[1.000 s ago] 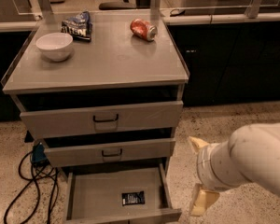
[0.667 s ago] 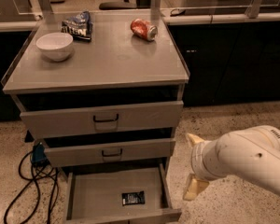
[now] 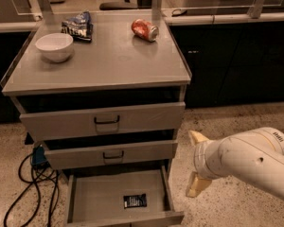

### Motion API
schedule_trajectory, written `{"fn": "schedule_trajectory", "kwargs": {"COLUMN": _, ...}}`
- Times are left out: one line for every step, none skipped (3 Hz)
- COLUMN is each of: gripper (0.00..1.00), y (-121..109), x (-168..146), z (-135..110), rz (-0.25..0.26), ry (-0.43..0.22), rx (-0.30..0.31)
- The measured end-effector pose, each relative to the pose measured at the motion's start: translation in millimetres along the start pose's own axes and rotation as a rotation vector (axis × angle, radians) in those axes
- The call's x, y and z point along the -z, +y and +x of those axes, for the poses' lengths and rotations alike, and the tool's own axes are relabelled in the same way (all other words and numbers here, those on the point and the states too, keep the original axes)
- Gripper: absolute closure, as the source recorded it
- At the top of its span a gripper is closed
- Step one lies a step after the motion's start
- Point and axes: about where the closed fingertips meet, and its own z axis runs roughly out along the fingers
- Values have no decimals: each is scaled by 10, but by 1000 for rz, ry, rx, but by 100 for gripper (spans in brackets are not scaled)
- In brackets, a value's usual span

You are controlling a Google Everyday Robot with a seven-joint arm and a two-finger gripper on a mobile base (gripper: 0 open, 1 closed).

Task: Pick rxbar blueberry from bottom drawer and place on counter

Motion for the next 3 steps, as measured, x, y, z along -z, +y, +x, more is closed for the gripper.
{"fn": "schedule_trajectory", "kwargs": {"gripper": 0, "y": -6, "x": -206, "z": 16, "rz": -33, "ry": -26, "rx": 9}}
{"fn": "schedule_trajectory", "kwargs": {"gripper": 0, "y": 53, "x": -948, "z": -215, "rz": -130, "ry": -125, "rx": 78}}
{"fn": "schedule_trajectory", "kwargs": {"gripper": 0, "y": 283, "x": -1725, "z": -575, "rz": -236, "ry": -222, "rx": 128}}
